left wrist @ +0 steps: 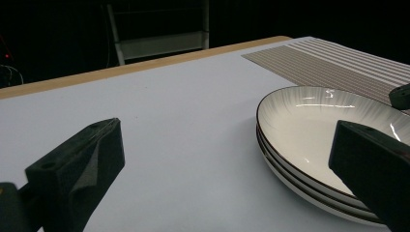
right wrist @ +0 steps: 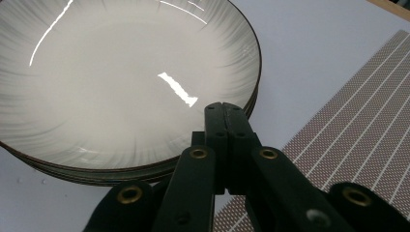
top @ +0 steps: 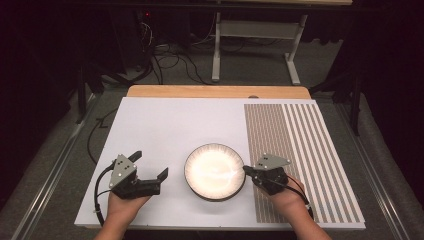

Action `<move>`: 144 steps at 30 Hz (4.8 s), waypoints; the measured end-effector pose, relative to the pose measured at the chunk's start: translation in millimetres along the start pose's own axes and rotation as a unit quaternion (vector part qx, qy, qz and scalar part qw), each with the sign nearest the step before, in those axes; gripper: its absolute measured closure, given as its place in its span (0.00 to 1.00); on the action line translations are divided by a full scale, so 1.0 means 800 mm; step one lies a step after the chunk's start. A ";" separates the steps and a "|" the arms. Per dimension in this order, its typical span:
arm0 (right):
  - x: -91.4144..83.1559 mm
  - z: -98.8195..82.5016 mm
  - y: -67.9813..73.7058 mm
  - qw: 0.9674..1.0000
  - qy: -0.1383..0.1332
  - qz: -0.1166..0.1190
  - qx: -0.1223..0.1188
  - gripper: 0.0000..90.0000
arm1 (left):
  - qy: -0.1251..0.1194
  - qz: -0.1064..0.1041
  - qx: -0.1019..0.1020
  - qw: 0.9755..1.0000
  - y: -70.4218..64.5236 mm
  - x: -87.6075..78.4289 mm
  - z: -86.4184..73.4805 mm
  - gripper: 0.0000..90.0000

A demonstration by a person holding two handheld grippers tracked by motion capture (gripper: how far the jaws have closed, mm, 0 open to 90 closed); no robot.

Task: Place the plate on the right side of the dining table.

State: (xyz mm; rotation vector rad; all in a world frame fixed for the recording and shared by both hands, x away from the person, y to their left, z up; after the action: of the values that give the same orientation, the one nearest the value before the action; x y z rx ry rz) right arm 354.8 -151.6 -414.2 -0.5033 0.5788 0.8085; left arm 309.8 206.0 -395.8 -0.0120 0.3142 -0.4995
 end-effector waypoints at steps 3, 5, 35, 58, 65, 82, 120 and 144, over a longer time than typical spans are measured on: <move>0.002 0.002 0.004 1.000 0.002 0.002 -0.005 1.00 | -0.001 0.000 -0.001 1.000 0.000 0.000 0.000 0.00; 0.004 0.003 0.005 1.000 0.003 0.002 -0.005 1.00 | -0.001 0.000 -0.002 1.000 0.000 0.000 0.000 0.00; 0.035 0.017 0.030 0.999 0.001 0.045 -0.012 1.00 | 0.011 -0.039 -0.040 0.998 -0.009 0.012 -0.001 0.00; 0.044 0.023 0.042 0.999 0.005 0.047 -0.028 1.00 | 0.135 -0.101 -0.135 0.976 -0.042 0.059 -0.015 0.24; 0.044 0.022 0.042 0.999 0.007 0.045 -0.026 1.00 | 0.165 -0.107 -0.174 0.965 -0.038 0.064 -0.017 0.37; 0.044 0.021 0.041 0.999 0.008 0.041 -0.027 1.00 | 0.205 -0.107 -0.198 0.953 -0.039 0.069 -0.020 0.55; -0.001 0.007 -0.003 0.999 -0.039 0.010 0.035 0.92 | 0.121 -0.098 -0.192 0.969 -0.050 0.060 -0.007 0.83; -0.075 -0.016 -0.053 0.986 -0.126 -0.056 0.091 0.33 | 0.063 -0.098 -0.072 0.991 -0.066 0.054 0.004 0.87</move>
State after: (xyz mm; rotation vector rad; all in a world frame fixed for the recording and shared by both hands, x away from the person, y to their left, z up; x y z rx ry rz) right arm 351.0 -215.7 -376.4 -0.2586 0.3817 0.6925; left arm 321.8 139.0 -400.5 -0.1524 0.4758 -0.6740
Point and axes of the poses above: each handheld gripper's, and its own axes: x roughly forward along the jaws, z roughly out of its top, y roughly to its left, the point moved 3 cm from there along x, roughly forward along the jaws, and after that the axes turned 4 degrees about -x, right-handed, at the moved point
